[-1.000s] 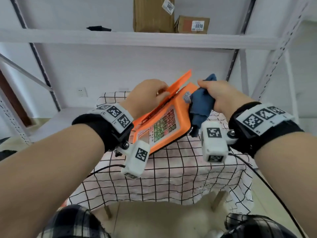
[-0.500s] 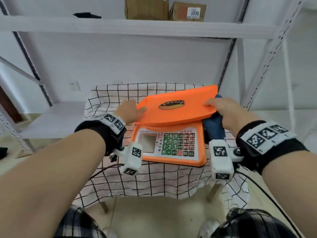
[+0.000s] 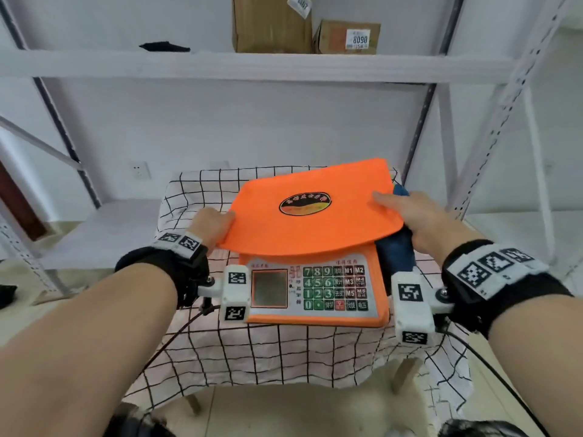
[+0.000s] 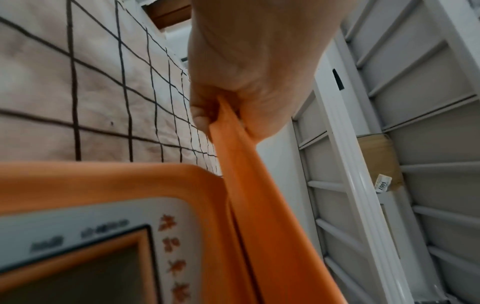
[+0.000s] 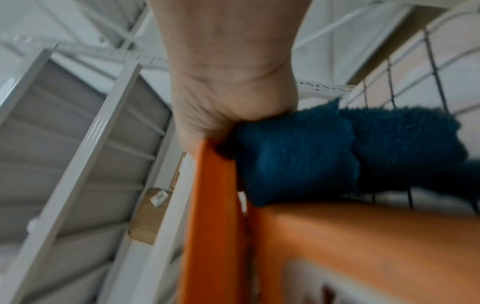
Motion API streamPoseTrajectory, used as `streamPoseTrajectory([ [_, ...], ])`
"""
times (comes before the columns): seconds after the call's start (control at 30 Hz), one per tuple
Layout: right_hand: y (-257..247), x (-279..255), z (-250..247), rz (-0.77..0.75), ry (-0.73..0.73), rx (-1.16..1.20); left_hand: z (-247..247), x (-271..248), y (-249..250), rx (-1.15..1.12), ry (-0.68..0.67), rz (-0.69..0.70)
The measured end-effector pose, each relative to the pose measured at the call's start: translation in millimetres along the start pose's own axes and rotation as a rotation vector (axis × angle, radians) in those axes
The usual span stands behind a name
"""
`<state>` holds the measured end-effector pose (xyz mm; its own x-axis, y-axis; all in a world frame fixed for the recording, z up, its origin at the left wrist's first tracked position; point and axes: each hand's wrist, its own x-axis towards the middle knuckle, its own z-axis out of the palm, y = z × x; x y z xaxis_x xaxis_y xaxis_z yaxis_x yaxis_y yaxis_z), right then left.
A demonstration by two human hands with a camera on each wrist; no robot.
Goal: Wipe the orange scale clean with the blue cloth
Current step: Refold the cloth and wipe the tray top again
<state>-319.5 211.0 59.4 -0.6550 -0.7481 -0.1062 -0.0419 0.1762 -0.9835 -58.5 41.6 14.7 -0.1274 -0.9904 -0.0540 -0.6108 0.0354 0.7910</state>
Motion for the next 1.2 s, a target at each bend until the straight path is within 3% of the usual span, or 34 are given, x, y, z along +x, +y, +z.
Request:
streamPoseTrajectory([
  [0.17,-4,22,19,-0.057,-0.121,-0.184,-24,18,-13,-0.159,0.178,0.100],
  [0.3,-10,50,45,-0.115,-0.088,-0.316,-26,29,-24,-0.258,0.236,0.049],
  [0.5,-13,86,61,-0.254,-0.002,-0.549,-22,46,-19,-0.301,0.241,-0.002],
  [0.7,14,104,59,-0.291,0.061,-0.882,-8,52,-15,-0.287,0.163,0.003],
  [0.8,7,102,62,-0.467,0.163,-1.089,-9,53,-14,-0.270,0.132,0.000],
  [0.9,-24,97,81,-0.775,0.220,-0.936,-16,51,-16,-0.290,0.087,0.036],
  [1.0,-54,84,123,-0.956,0.184,-0.592,-20,47,-24,-0.416,0.070,0.061],
  [1.07,-67,73,158,-1.042,0.129,-0.414,-21,48,-26,-0.513,0.044,0.069],
  [1.2,-79,78,218,-1.062,0.049,-0.424,-27,61,-27,-0.519,-0.058,0.114],
])
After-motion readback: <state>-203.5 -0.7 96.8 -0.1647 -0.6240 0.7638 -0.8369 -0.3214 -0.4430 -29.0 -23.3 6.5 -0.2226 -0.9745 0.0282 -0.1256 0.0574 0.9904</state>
